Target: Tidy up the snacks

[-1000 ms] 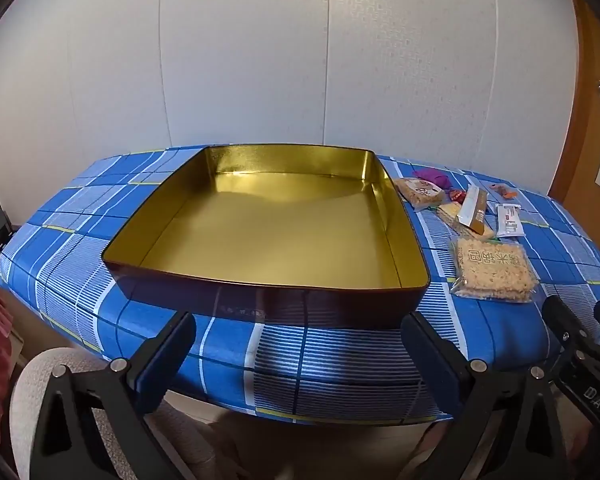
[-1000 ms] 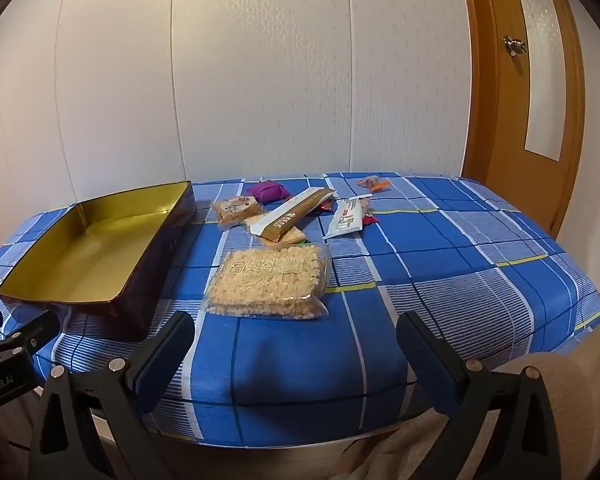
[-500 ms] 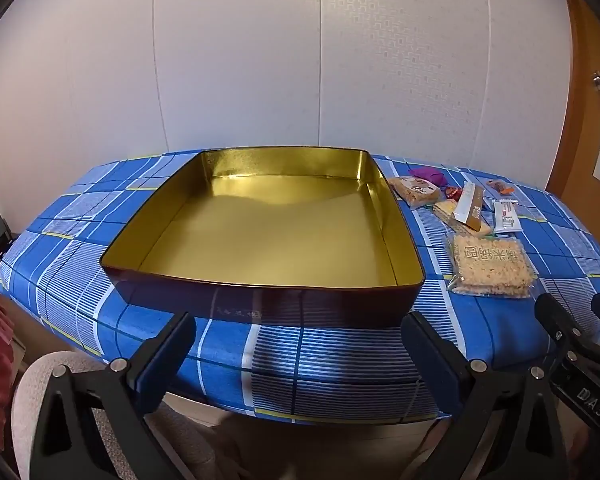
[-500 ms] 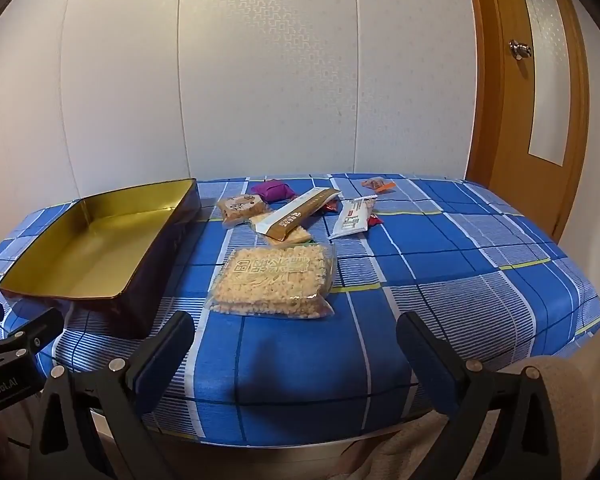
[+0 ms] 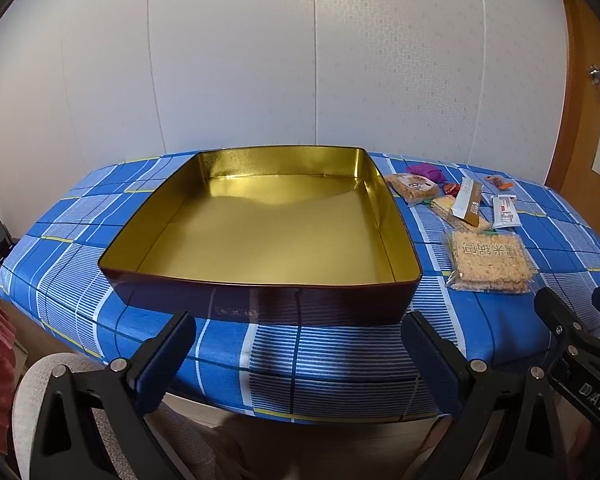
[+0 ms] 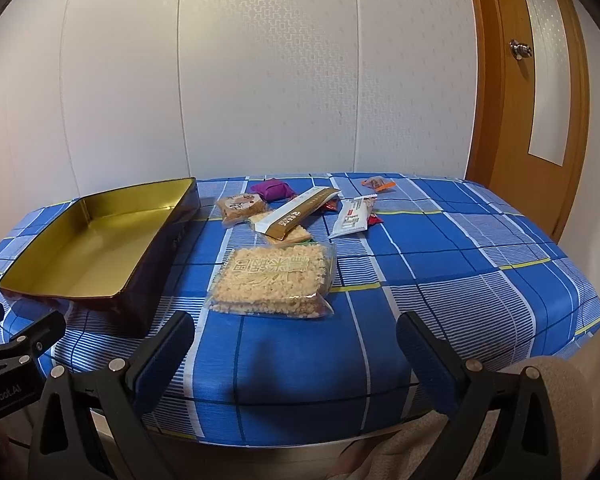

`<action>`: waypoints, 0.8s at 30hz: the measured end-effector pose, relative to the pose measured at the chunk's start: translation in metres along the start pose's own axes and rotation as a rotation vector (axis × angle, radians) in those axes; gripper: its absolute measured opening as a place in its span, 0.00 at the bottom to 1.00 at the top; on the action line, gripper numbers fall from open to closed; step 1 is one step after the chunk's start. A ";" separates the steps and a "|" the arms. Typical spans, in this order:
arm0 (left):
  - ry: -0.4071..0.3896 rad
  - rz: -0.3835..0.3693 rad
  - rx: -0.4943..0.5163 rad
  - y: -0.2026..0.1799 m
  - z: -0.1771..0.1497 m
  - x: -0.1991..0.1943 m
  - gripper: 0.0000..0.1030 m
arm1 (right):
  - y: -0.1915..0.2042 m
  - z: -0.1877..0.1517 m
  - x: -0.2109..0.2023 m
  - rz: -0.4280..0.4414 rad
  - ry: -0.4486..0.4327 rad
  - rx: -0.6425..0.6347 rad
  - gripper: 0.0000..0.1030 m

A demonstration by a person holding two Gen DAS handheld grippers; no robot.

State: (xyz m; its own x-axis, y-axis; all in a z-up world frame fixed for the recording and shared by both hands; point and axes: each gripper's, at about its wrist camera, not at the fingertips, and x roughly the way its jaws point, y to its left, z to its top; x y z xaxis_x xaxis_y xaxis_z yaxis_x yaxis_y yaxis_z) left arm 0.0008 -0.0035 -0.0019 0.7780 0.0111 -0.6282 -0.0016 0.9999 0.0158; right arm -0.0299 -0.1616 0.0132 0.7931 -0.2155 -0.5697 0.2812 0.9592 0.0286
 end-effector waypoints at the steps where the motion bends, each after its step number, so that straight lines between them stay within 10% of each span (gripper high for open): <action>1: 0.001 -0.001 -0.002 0.000 0.000 0.000 1.00 | 0.000 0.000 0.000 0.000 -0.002 -0.001 1.00; 24: 0.009 -0.001 -0.001 0.004 0.000 0.002 1.00 | -0.001 0.000 -0.001 0.002 -0.005 -0.003 1.00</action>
State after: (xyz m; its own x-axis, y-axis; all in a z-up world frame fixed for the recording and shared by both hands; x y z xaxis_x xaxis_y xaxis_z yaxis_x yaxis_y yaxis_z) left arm 0.0019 0.0006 -0.0032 0.7725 0.0106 -0.6350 -0.0015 0.9999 0.0148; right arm -0.0310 -0.1618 0.0133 0.7961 -0.2144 -0.5659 0.2780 0.9602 0.0274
